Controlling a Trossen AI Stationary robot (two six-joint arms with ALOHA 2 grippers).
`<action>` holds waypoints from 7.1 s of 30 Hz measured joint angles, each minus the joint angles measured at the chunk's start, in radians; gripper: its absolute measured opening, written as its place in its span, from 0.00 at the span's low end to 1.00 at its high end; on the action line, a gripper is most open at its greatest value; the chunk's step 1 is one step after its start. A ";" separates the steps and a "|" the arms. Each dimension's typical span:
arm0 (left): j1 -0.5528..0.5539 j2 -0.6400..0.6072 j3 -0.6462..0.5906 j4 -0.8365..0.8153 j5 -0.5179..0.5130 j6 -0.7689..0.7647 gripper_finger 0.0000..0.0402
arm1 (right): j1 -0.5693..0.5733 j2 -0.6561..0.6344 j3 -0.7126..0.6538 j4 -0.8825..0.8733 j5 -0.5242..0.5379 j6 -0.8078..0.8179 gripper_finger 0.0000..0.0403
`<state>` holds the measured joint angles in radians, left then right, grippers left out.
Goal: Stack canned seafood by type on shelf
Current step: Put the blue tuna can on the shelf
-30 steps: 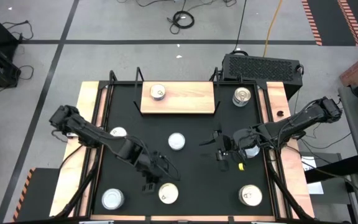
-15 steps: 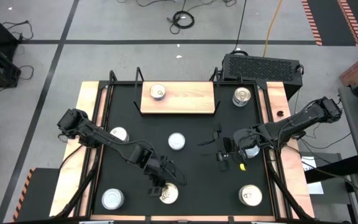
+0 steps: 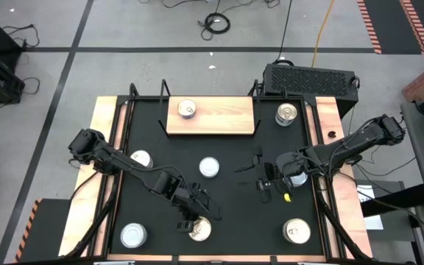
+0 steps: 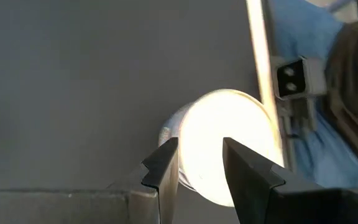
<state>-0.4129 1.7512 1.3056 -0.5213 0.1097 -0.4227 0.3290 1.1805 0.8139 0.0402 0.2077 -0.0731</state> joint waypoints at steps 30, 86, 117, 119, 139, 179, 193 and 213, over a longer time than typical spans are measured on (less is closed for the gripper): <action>-0.014 0.023 0.001 0.042 -0.038 -0.015 0.58 | 0.000 0.000 0.000 -0.007 -0.001 0.001 0.42; 0.034 0.118 0.001 0.030 0.135 -0.015 0.28 | 0.000 0.000 0.000 -0.007 0.000 -0.002 0.42; 0.109 0.124 0.027 -0.002 0.284 -0.008 0.00 | 0.000 0.000 0.000 -0.007 0.000 -0.003 0.42; 0.120 0.124 0.034 0.001 0.297 -0.004 0.00 | 0.000 0.000 0.000 -0.008 0.000 -0.003 0.42; 0.338 0.047 0.038 -0.021 0.392 0.118 0.00 | 0.000 -0.107 0.001 -0.200 0.004 -0.004 0.42; 1.128 -0.049 0.001 -0.236 0.310 0.318 0.00 | 0.000 -0.115 0.000 -0.255 0.004 -0.017 0.42; 1.149 -0.039 0.001 -0.275 0.188 0.336 0.00 | 0.000 -0.115 0.000 -0.255 0.004 -0.018 0.42; 1.152 -0.038 0.001 -0.322 0.040 0.385 0.00 | 0.000 -0.115 0.000 -0.254 0.004 -0.018 0.42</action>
<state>0.7394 1.7131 1.3064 -0.8438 0.1499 -0.0372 0.3288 1.0657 0.8143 -0.2142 0.2119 -0.0910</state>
